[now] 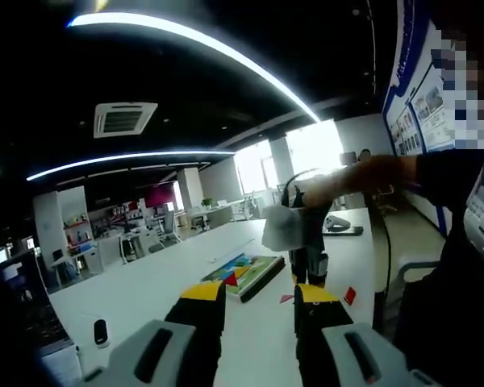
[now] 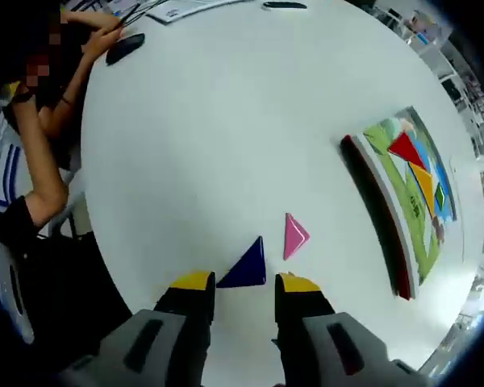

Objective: Pick up the tangram pieces one by one and place each piece onto its matching region on the pattern sheet, fitting the shapes together until the outline on the sheet is completely filled by the tangram pieces

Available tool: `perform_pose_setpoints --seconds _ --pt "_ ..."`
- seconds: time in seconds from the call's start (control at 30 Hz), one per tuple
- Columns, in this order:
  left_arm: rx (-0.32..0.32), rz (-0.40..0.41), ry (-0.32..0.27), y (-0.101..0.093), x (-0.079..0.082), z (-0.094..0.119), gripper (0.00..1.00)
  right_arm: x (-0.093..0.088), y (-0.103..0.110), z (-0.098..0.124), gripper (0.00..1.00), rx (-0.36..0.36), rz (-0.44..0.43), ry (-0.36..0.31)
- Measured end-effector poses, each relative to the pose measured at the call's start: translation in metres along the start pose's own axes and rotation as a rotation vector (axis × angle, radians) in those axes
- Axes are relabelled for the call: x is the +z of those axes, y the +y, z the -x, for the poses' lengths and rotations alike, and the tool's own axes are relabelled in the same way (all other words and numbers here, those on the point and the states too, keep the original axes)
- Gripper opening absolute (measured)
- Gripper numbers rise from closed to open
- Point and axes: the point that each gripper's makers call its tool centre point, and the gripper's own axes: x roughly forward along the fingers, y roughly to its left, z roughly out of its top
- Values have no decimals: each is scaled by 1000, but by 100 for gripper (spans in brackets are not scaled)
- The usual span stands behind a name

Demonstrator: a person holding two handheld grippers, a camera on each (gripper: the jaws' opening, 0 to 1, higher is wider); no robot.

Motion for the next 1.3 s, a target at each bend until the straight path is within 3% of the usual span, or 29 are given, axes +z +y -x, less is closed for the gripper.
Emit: perform_pose_setpoints --seconds 0.23,0.5,0.63,0.8,1.1,1.2,1.3 --pt "-1 -3 2 -1 0 -1 35 -2 2 -8 30 -24 -97 11" --pt "2 -3 -1 0 -1 1 35 -3 10 -7 24 -61 -74 32" --pt "2 -4 -3 0 0 2 35 -9 4 -6 29 -61 -93 33" --pt "6 -5 -4 2 0 1 35 -13 10 -8 25 -20 -188 17" --pt "-1 -19 -5 -1 1 0 35 -12 11 -8 23 -7 -105 34" --pt "-1 -21 -5 -1 1 0 35 -10 10 -9 13 -12 -71 26" --pt "-3 -24 -6 -2 1 0 35 -9 10 -7 13 -12 -48 28"
